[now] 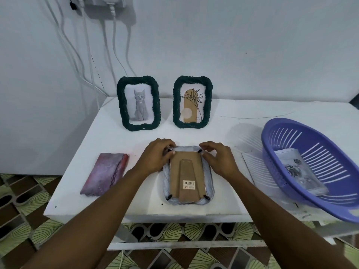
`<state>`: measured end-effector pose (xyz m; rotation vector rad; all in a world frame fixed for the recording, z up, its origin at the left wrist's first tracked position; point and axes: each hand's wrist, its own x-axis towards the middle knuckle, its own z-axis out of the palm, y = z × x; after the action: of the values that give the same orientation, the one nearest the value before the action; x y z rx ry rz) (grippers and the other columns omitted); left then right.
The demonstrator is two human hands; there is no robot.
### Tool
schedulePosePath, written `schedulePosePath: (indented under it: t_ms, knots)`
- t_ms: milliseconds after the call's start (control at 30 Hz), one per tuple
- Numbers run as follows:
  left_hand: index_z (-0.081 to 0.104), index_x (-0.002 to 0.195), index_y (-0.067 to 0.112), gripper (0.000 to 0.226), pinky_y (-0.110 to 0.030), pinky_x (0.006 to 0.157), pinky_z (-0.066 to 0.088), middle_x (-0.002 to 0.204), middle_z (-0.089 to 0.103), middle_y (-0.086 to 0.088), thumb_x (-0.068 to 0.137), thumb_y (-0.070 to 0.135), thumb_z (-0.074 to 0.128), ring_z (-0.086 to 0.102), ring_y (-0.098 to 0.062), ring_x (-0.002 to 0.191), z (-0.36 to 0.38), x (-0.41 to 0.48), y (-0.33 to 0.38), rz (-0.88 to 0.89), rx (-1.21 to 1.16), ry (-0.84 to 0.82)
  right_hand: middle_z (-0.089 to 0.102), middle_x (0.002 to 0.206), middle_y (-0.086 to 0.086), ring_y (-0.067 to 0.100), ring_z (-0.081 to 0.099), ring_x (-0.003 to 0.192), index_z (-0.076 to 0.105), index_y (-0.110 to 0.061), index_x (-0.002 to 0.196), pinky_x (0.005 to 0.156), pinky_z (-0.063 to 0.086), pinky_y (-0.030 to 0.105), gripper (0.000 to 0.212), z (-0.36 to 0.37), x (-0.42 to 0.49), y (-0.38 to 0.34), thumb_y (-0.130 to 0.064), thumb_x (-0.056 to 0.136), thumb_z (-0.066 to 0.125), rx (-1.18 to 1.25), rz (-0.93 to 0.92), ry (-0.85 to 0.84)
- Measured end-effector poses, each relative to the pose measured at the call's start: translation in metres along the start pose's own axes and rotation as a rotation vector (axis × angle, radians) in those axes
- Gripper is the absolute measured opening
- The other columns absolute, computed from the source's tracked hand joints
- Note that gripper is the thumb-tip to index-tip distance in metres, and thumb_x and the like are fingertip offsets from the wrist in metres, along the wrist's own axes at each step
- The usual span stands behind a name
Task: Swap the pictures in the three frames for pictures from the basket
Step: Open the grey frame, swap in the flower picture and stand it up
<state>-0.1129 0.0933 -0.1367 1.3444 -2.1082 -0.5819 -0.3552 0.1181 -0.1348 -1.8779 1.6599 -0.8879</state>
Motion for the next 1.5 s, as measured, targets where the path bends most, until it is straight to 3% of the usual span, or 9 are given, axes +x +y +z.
schedulePosePath:
  t_ms: [200, 367, 500, 700, 867, 933, 1133, 1233, 1500]
  knots:
    - [0.068, 0.092, 0.016, 0.008, -0.025, 0.073, 0.049, 0.087, 0.069, 0.004, 0.084, 0.016, 0.069, 0.060, -0.010, 0.079, 0.006, 0.003, -0.003, 0.004, -0.046, 0.087, 0.069, 0.095, -0.009, 0.004, 0.057, 0.089, 0.064, -0.027, 0.117, 0.082, 0.041, 0.011, 0.034, 0.006, 0.003, 0.002, -0.028, 0.084, 0.072, 0.033, 0.001, 0.062]
    - [0.065, 0.084, 0.017, 0.005, -0.019, 0.066, 0.047, 0.075, 0.064, 0.009, 0.084, 0.016, 0.070, 0.058, -0.002, 0.070, 0.008, 0.008, 0.001, -0.017, -0.074, 0.126, 0.070, 0.082, -0.010, 0.010, 0.062, 0.084, 0.066, -0.029, 0.111, 0.084, 0.052, 0.031, 0.031, 0.011, 0.012, 0.000, -0.023, 0.081, 0.074, 0.028, 0.037, 0.119]
    - [0.065, 0.086, 0.016, 0.006, -0.016, 0.067, 0.045, 0.076, 0.065, 0.005, 0.084, 0.015, 0.071, 0.058, -0.005, 0.070, 0.011, 0.011, 0.002, -0.071, -0.100, 0.149, 0.069, 0.079, -0.011, 0.009, 0.064, 0.081, 0.064, -0.031, 0.111, 0.083, 0.054, 0.034, 0.032, 0.017, 0.014, -0.003, -0.023, 0.081, 0.073, 0.014, 0.083, 0.160]
    - [0.055, 0.120, 0.020, 0.029, -0.025, 0.085, 0.049, 0.112, 0.060, 0.005, 0.093, 0.030, 0.060, 0.059, -0.011, 0.096, 0.009, -0.008, 0.005, -0.146, -0.167, 0.120, 0.067, 0.104, -0.007, 0.010, 0.059, 0.092, 0.059, -0.027, 0.120, 0.083, 0.048, 0.026, 0.035, 0.007, 0.000, -0.001, -0.029, 0.086, 0.069, 0.085, 0.034, 0.107]
    - [0.060, 0.111, 0.033, 0.036, -0.017, 0.102, 0.030, 0.132, 0.048, 0.016, 0.081, 0.051, 0.063, 0.038, -0.002, 0.126, -0.005, -0.081, 0.013, -0.011, -0.144, 0.015, 0.061, 0.115, -0.009, 0.010, 0.051, 0.106, 0.069, -0.024, 0.105, 0.091, 0.046, 0.032, 0.020, -0.012, -0.061, 0.011, -0.019, 0.085, 0.068, -0.078, -0.200, 0.014]
    - [0.063, 0.109, 0.033, 0.039, -0.017, 0.105, 0.027, 0.137, 0.045, 0.017, 0.077, 0.053, 0.069, 0.034, -0.006, 0.131, -0.008, -0.109, 0.017, 0.064, -0.095, -0.035, 0.059, 0.120, -0.012, 0.009, 0.050, 0.110, 0.071, -0.027, 0.103, 0.090, 0.044, 0.031, 0.020, -0.018, -0.086, 0.015, -0.026, 0.082, 0.069, -0.078, -0.260, -0.034]
    - [0.068, 0.107, 0.026, 0.038, -0.032, 0.098, 0.042, 0.124, 0.056, 0.012, 0.079, 0.052, 0.067, 0.043, -0.010, 0.121, 0.002, -0.132, 0.023, 0.167, 0.017, 0.017, 0.048, 0.134, -0.021, 0.005, 0.046, 0.118, 0.068, -0.040, 0.104, 0.090, 0.038, 0.037, 0.031, -0.021, -0.116, 0.009, -0.049, 0.074, 0.072, -0.108, -0.263, -0.106]
    - [0.070, 0.104, 0.024, 0.034, -0.040, 0.090, 0.047, 0.119, 0.059, 0.011, 0.080, 0.048, 0.066, 0.047, -0.012, 0.115, 0.005, -0.131, 0.021, 0.174, 0.012, 0.049, 0.047, 0.135, -0.020, 0.006, 0.047, 0.119, 0.068, -0.040, 0.102, 0.090, 0.037, 0.040, 0.029, -0.018, -0.116, 0.008, -0.051, 0.075, 0.070, -0.121, -0.248, -0.092]
    - [0.072, 0.104, 0.026, 0.025, -0.043, 0.091, 0.046, 0.123, 0.057, 0.017, 0.085, 0.041, 0.066, 0.046, -0.015, 0.117, 0.003, -0.130, 0.022, 0.193, -0.059, 0.007, 0.043, 0.140, -0.018, 0.007, 0.042, 0.123, 0.067, -0.042, 0.099, 0.092, 0.033, 0.038, 0.021, -0.017, -0.118, 0.007, -0.047, 0.079, 0.067, -0.124, -0.259, -0.118]
